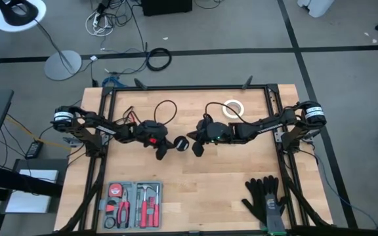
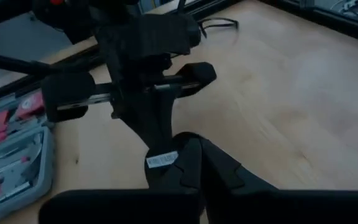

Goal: Coil cords
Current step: Coil the black wire on the black spool

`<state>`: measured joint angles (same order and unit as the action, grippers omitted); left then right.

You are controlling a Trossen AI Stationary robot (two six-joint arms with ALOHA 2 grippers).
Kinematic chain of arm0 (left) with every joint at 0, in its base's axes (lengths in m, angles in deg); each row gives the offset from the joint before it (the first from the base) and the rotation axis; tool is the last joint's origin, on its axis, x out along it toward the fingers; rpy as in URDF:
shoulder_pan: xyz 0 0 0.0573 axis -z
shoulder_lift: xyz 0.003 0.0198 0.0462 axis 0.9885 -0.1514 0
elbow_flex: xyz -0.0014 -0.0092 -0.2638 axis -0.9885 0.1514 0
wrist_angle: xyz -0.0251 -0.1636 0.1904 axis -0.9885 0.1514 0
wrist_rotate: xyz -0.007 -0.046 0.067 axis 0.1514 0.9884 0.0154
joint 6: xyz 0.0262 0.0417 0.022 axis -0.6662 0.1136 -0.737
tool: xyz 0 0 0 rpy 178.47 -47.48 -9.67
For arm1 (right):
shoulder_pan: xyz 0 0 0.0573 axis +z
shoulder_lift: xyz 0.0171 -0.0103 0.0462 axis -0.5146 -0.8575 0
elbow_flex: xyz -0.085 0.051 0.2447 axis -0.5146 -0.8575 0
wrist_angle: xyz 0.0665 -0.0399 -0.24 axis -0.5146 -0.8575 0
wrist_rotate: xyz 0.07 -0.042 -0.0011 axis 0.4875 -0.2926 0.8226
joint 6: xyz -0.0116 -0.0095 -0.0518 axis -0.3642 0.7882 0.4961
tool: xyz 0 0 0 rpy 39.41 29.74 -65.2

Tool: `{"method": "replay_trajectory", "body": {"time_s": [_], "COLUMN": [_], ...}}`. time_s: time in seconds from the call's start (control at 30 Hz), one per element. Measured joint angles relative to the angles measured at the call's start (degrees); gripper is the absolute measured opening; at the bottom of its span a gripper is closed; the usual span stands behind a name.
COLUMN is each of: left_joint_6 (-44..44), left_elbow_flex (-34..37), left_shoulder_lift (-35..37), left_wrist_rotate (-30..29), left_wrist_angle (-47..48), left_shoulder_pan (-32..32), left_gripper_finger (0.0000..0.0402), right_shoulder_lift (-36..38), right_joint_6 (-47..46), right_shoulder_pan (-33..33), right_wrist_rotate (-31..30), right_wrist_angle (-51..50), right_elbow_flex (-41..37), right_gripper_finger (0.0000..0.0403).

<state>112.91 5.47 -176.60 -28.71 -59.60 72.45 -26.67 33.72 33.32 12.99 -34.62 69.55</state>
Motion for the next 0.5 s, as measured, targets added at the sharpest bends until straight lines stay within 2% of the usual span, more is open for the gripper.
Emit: {"method": "replay_trajectory", "body": {"time_s": [0.23,0.5], "left_joint_6": [-0.3,-1.1], "left_elbow_flex": [-0.8,-0.8], "left_shoulder_lift": [0.0,0.0], "left_wrist_rotate": [0.5,0.7], "left_wrist_angle": [0.4,1.4], "left_shoulder_pan": [0.0,0.0], "left_gripper_finger": [0.0,0.0], "right_shoulder_lift": [-2.8,-3.4], "right_joint_6": [-1.5,1.3], "right_shoulder_pan": [0.0,0.0], "right_wrist_rotate": [0.0,0.0], "right_wrist_angle": [-4.9,-4.3], "right_elbow_flex": [-0.1,0.0], "right_gripper_finger": [0.0,0.0003]}}
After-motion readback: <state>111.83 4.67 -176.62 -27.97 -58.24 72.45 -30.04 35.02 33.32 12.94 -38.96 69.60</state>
